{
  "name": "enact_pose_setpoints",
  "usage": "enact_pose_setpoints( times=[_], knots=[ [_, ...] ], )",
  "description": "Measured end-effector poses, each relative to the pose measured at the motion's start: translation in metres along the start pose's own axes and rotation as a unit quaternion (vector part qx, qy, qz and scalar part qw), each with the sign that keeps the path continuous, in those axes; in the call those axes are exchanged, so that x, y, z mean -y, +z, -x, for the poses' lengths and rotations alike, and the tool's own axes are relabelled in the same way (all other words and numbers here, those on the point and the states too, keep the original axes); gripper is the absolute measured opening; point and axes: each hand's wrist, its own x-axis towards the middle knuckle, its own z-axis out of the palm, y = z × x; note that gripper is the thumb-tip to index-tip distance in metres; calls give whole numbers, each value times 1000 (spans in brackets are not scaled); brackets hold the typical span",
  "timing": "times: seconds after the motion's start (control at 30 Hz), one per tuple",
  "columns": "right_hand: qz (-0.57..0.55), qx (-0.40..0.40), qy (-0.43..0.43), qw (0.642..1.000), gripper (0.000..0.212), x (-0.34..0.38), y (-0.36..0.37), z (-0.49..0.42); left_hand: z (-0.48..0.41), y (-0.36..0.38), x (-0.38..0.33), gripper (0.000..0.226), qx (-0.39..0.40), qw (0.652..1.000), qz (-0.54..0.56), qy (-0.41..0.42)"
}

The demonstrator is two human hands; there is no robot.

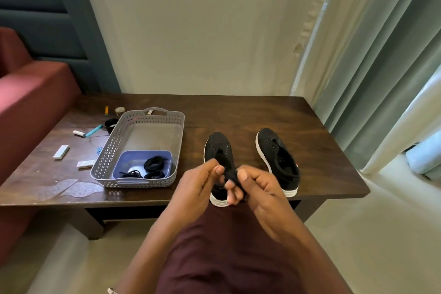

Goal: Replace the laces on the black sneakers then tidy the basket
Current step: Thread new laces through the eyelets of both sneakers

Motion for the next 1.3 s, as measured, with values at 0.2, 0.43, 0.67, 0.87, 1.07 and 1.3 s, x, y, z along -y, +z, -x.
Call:
enact_pose_setpoints(
  times=[0.2,0.43,0.67,0.87,1.07,1.3],
  knots=[
    [-36,-133,-39,990,27,7,0,-17,23,35,-5,30,47,999,6,-21],
    [313,-14,-58,948,29,-21,-8,-13,10,-2,-4,39,27,991,-127,30],
    [199,99,64,973,28,-14,6,-13,9,-17,5,39,-58,991,-118,37],
    [47,82,71,993,29,-20,31,-31,25,-10,10,23,-102,971,199,-82],
    [-25,57,141,988,35,-37,58,-68,35,-24,26,30,-178,923,308,-149],
    [-100,61,235,965,33,-66,90,-114,37,-67,62,23,-219,899,320,-203]
  ],
)
